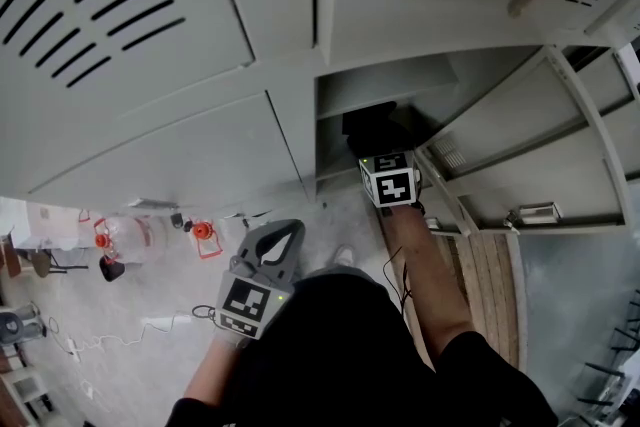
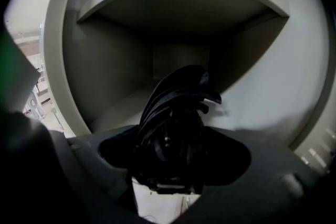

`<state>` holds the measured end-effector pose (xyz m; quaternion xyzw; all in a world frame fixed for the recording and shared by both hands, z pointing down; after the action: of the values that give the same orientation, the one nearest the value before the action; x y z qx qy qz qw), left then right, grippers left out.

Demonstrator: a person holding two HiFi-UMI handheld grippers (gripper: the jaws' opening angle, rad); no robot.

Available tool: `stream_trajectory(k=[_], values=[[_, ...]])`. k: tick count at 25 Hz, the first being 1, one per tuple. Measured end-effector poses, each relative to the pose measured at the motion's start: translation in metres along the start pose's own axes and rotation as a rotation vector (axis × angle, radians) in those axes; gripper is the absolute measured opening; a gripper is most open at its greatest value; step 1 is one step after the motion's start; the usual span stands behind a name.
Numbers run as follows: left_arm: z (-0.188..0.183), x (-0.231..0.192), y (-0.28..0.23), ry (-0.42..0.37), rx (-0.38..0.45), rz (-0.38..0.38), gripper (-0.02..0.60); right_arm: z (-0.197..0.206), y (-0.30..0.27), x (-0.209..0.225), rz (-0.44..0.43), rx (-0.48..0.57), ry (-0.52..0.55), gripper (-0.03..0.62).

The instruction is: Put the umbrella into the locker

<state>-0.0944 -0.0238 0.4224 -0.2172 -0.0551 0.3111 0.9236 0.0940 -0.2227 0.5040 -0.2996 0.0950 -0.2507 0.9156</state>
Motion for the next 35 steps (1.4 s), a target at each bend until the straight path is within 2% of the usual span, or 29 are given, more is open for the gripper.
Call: stream_trajectory(k=[9, 11, 14, 19, 23, 35], values=[[0.003, 0.0, -0.003, 0.003, -0.007, 0.015, 0.011, 0.009, 0.057, -0.006, 0.088, 0.083, 0.01, 0.36], [0.003, 0.0, -0.004, 0.004, -0.007, 0.019, 0.011, 0.014, 0.066, -0.006, 0.1, 0.096, -0.001, 0.343], [0.003, 0.001, -0.006, 0.004, -0.008, 0.024, 0.01, 0.022, 0.072, -0.009, 0.103, 0.092, -0.004, 0.267], [0.003, 0.003, -0.007, 0.002, -0.011, 0.027, 0.01, 0.027, 0.071, -0.017, 0.134, 0.055, 0.045, 0.099], [0.004, 0.002, -0.006, 0.007, -0.014, 0.016, 0.01, 0.023, 0.065, -0.02, 0.157, 0.022, 0.099, 0.037], [0.005, -0.001, -0.001, 0.021, -0.014, -0.025, 0.011, -0.004, 0.025, -0.015, 0.159, 0.004, 0.189, 0.035]])
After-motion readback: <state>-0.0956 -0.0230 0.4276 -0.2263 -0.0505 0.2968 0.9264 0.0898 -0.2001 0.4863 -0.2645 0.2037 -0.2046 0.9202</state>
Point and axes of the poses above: the fingertips, and each gripper's own axes: y backward along the fingers, x to its right, z out of its underside, the point moved 7 cm from there along y, backward along the fingers, and after that the axes turned 4 degrees about -z, right-handed, at the moved point
